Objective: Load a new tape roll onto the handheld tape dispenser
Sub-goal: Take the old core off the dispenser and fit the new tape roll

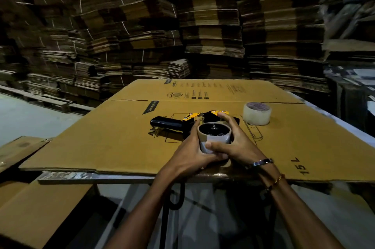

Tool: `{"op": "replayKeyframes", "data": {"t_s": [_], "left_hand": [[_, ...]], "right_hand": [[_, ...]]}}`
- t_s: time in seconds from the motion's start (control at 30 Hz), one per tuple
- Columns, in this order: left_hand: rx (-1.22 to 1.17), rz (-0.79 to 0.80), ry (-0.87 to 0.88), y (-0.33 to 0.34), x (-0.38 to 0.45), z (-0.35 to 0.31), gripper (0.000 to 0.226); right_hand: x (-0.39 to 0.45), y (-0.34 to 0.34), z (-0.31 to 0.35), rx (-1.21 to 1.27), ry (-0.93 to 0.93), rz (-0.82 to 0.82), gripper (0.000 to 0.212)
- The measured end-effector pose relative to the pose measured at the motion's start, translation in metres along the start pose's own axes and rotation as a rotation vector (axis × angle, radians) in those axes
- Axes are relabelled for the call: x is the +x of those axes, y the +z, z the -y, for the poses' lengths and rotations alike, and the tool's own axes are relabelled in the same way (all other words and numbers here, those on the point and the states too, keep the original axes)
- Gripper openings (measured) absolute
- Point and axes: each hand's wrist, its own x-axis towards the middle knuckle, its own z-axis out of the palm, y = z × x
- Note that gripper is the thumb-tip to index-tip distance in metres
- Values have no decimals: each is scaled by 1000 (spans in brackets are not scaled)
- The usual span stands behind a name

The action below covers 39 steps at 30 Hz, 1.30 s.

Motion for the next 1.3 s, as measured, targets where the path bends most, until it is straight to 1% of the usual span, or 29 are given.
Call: {"op": "replayKeyframes", "data": {"t_s": [0.07, 0.13, 0.23, 0.43, 0.57, 0.77, 0.93, 1.07, 1.13, 1.2, 1.3], "left_hand": [[22, 2, 12, 1, 1, 0, 110], [44, -17, 17, 2, 1, 0, 100], [63, -37, 7, 4, 0, -1, 93], [102, -66, 3, 4, 0, -3, 90], [128, -88, -16, 4, 2, -4, 96], [172, -80, -29, 5, 4, -4, 88], [344, -168, -14, 19, 9, -3, 84], [519, -231, 77, 26, -1, 0, 59], [619, -285, 128, 28, -10, 4, 54], [706, -283, 136, 30, -16, 9, 58], [814, -159, 78, 29, -19, 11, 77]], "right_hand": [[0, 0, -1, -35, -9, -11, 97], [-1, 0, -1, -70, -18, -28, 99], [-1, 0, 0, -89, -25, -44, 97], [-1, -1, -2, -56, -55, -29, 81], [0, 1, -1, -79, -79, -20, 87], [3, 1, -4, -82, -79, -111, 90], [6, 3, -11, -82, -71, -208, 85], [9, 2, -14, -60, -32, -243, 86], [10, 1, -15, -73, -21, -257, 84], [10, 1, -15, -92, -16, -270, 86], [9, 1, -15, -135, -29, -270, 91]]}}
